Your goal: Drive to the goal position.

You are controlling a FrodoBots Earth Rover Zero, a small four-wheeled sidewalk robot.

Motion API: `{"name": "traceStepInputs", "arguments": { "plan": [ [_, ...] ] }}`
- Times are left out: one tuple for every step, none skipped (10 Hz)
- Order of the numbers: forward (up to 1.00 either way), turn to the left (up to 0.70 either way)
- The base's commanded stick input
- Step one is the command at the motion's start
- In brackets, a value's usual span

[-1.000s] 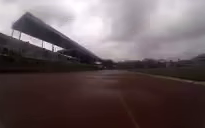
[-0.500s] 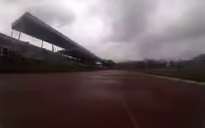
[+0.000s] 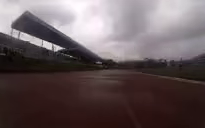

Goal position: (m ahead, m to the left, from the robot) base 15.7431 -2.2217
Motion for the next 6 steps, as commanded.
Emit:
{"name": "traceStepInputs", "arguments": {
  "plan": [
    [0.5,0.0],
    [0.5,0.0],
    [0.5,-0.25],
    [0.5,-0.48],
    [0.5,-0.5],
    [0.5,-0.42]
  ]
}}
